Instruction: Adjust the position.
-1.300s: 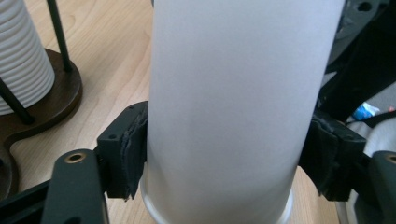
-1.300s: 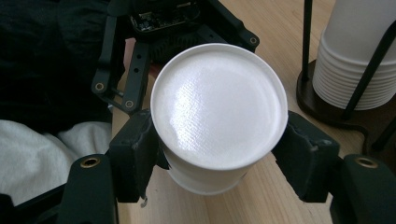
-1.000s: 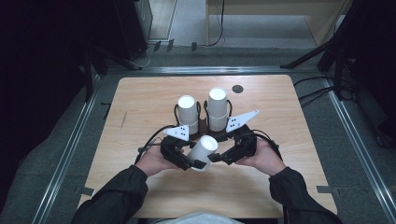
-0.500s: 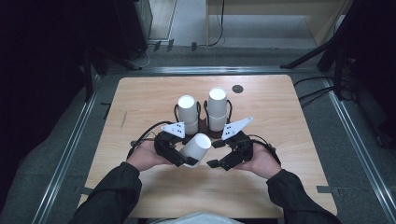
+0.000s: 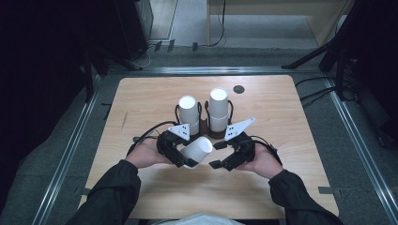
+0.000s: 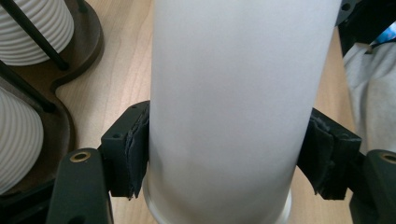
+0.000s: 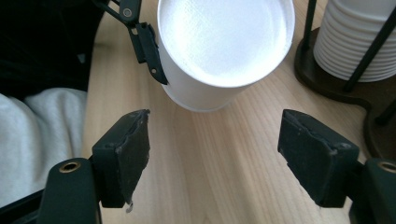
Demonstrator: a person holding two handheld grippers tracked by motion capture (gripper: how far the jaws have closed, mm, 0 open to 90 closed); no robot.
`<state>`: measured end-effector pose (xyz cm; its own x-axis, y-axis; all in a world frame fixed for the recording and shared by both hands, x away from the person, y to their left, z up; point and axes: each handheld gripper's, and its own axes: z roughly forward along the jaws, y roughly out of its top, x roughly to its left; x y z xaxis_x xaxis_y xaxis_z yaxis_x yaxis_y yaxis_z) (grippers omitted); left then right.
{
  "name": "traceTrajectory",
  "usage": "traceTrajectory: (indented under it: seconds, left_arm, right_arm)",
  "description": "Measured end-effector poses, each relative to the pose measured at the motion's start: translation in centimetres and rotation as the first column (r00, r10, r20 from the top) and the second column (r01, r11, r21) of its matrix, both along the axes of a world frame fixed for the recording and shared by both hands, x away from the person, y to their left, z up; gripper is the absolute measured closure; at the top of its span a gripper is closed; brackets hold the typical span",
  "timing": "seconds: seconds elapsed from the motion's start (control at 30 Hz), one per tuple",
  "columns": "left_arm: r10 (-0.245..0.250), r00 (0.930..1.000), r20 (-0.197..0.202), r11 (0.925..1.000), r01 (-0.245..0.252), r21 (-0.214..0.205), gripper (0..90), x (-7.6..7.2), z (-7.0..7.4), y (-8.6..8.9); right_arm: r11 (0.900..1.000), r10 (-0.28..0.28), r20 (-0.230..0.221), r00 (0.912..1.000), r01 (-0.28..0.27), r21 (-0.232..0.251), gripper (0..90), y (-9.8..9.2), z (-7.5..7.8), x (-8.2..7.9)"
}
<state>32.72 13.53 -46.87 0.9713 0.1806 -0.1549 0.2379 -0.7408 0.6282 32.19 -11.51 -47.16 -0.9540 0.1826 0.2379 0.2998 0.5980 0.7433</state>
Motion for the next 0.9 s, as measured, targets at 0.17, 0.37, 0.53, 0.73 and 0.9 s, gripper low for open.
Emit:
traceTrajectory:
  seconds: [0.17, 0.37, 0.53, 0.73, 0.9]
  left_arm:
    - [-0.027, 0.9996, 0.001, 0.9993, 0.027, 0.025, 27.1, 0.1, 0.0, -0.3]
    - [-0.071, 0.9973, -0.02, 0.9943, 0.072, 0.078, 27.2, 0.2, -0.4, -1.2]
    - [-0.104, 0.9935, -0.047, 0.989, 0.109, 0.101, 27.2, 0.0, -0.9, -1.9]
    - [-0.125, 0.9904, -0.059, 0.9837, 0.132, 0.123, 26.8, -0.2, -1.2, -2.3]
    - [-0.133, 0.9895, -0.055, 0.9834, 0.139, 0.117, 26.5, -0.3, -1.2, -2.3]
  right_arm:
    - [1.0, -0.001, 0.008, 1.0, 0.001, -0.007, 24.7, 0.1, -0.1, 0.1]
    - [1.0, 0.003, 0.039, 0.9992, -0.003, -0.005, 24.2, 0.6, -0.1, -0.1]
    - [0.9998, 0.021, 0.039, 0.999, -0.021, -0.005, 24.1, 1.2, -0.2, -0.2]
    - [0.9987, 0.05, 0.048, 0.9976, -0.05, -0.005, 24.8, 2.1, -0.1, -0.4]
    - [0.998, 0.063, 0.061, 0.9962, -0.062, -0.015, 33.8, 2.4, 0.1, -0.6]
